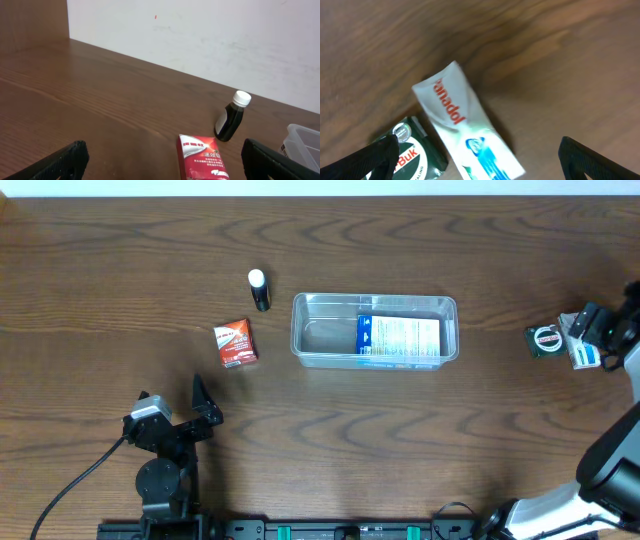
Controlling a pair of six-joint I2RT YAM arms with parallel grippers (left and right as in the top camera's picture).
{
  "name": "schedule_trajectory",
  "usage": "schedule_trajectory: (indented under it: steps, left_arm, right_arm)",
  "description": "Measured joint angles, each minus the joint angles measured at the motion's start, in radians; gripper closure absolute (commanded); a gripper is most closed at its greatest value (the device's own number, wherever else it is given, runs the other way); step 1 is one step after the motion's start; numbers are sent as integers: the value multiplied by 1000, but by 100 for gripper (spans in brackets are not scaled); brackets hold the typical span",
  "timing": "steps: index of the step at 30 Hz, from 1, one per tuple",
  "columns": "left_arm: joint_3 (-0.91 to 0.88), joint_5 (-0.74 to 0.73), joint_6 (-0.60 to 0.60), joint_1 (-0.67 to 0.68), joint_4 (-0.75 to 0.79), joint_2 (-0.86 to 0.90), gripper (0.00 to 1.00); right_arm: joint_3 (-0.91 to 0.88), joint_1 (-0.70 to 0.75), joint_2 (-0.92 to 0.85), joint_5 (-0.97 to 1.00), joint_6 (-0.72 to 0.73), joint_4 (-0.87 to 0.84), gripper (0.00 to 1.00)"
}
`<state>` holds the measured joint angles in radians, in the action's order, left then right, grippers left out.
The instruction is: Pack container
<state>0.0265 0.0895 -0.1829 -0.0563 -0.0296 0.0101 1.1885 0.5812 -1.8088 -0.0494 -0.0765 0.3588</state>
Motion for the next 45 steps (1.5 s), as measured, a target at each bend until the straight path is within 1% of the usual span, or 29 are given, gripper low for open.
schedule_trajectory:
  steps: [7, 13, 18, 23, 30, 34, 38, 45]
  left_arm:
    - [0, 0, 0, 0, 0, 0, 2]
    - [0, 0, 0, 0, 0, 0, 2]
    - [0, 0, 0, 0, 0, 0, 2]
    - [0, 0, 0, 0, 0, 0, 2]
    - [0, 0, 0, 0, 0, 0, 2]
    - [0, 0, 0, 0, 0, 0, 2]
    - [0, 0, 0, 0, 0, 0, 2]
    - [0, 0, 0, 0, 0, 0, 2]
  right_arm:
    - [0, -15, -136, -58, -86, -27, 1]
    - [0, -17, -140, -60, -100, -61, 1]
    - [0, -17, -142, -76, -97, -74, 1]
    - [0, -18, -142, -144, -97, -80, 1]
    - [0, -15, -142, -169, -97, -82, 1]
    - [0, 5, -142, -238, -97, -92, 1]
    - [0, 34, -142, -312, -55, -104, 1]
    - [0, 46, -142, -352, -3, -74, 1]
